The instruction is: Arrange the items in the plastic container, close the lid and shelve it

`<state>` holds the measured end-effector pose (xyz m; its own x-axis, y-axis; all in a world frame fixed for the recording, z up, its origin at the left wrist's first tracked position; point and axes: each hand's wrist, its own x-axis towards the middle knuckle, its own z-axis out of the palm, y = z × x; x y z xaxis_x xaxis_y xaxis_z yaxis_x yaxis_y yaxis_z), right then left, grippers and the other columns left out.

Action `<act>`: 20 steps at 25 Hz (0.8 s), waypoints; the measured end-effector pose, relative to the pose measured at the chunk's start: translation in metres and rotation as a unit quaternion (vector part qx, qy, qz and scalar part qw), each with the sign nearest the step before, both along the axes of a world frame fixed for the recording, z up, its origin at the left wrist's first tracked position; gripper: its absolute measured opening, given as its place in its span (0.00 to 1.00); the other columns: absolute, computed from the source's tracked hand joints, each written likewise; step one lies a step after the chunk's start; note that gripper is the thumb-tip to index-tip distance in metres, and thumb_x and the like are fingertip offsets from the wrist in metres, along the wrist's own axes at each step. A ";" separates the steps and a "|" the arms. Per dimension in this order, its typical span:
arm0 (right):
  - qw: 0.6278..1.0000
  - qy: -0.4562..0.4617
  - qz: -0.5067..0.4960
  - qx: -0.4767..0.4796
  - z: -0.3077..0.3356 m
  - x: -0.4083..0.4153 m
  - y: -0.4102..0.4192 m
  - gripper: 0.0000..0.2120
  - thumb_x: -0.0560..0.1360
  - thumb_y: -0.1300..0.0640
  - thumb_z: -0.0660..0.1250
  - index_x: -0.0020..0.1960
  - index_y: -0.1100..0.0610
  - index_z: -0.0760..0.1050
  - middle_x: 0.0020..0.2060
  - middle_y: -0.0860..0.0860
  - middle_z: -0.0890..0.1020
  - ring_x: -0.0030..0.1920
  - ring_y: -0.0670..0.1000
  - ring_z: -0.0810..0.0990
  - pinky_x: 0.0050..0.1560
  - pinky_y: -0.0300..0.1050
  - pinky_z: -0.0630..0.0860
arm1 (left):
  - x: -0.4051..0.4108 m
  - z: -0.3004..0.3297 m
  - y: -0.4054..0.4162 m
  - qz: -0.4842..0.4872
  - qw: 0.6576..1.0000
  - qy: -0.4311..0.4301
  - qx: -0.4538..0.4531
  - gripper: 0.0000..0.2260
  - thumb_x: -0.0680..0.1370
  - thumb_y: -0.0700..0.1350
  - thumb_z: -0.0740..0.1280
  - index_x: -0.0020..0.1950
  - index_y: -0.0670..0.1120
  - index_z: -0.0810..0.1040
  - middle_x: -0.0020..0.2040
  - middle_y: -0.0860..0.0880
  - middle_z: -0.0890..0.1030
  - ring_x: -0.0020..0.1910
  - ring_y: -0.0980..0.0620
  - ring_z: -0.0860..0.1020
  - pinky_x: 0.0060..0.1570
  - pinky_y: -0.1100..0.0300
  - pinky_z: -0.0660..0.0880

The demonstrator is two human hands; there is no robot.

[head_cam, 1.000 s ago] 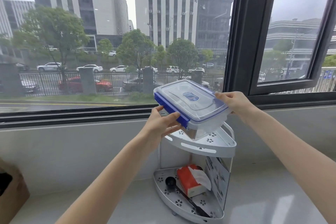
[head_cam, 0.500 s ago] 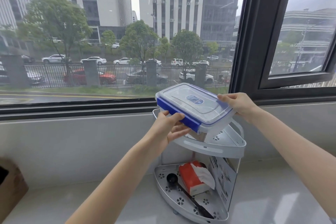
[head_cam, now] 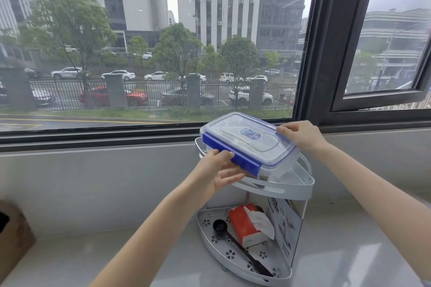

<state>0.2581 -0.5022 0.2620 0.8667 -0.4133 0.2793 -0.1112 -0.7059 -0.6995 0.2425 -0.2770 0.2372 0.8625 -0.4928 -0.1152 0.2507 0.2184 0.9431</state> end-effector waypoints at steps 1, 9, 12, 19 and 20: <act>1.000 0.001 -0.004 -0.003 0.001 -0.001 0.003 0.17 0.75 0.50 0.62 0.59 0.58 0.77 0.59 0.56 0.80 0.60 0.57 0.75 0.61 0.48 0.69 | 0.000 0.000 0.002 -0.004 1.000 0.000 0.004 0.14 0.77 0.38 0.59 0.63 0.40 0.67 0.53 0.39 0.78 0.46 0.45 0.80 0.38 0.59 0.81; 0.994 0.035 -0.021 -0.097 0.015 -0.003 0.027 0.23 0.77 0.54 0.58 0.71 0.55 0.61 0.70 0.57 0.69 0.69 0.60 0.66 0.69 0.57 0.64 | -0.010 0.012 0.019 -0.009 0.985 -0.069 0.156 0.12 0.78 0.41 0.59 0.62 0.46 0.69 0.53 0.47 0.76 0.54 0.48 0.76 0.54 0.54 0.75; 0.990 0.055 -0.019 -0.132 0.024 -0.008 0.041 0.24 0.77 0.55 0.57 0.72 0.55 0.58 0.72 0.56 0.65 0.70 0.60 0.64 0.69 0.59 0.63 | -0.011 0.022 0.027 -0.006 0.982 -0.094 0.165 0.22 0.78 0.41 0.60 0.71 0.45 0.60 0.59 0.46 0.75 0.54 0.50 0.77 0.53 0.56 0.75; 0.976 0.008 0.001 -0.218 0.068 -0.033 0.094 0.25 0.77 0.53 0.57 0.73 0.54 0.57 0.72 0.55 0.65 0.71 0.57 0.64 0.69 0.58 0.61 | -0.020 0.059 0.070 0.061 0.938 -0.236 0.246 0.22 0.77 0.43 0.58 0.72 0.45 0.59 0.66 0.45 0.71 0.59 0.49 0.73 0.57 0.56 0.71; 0.972 -0.011 0.004 -0.235 0.076 -0.038 0.104 0.25 0.77 0.53 0.57 0.73 0.53 0.57 0.72 0.54 0.64 0.72 0.56 0.62 0.70 0.60 0.58 | -0.022 0.066 0.079 0.089 0.923 -0.261 0.269 0.23 0.77 0.43 0.58 0.72 0.46 0.58 0.68 0.45 0.70 0.61 0.49 0.72 0.61 0.55 0.69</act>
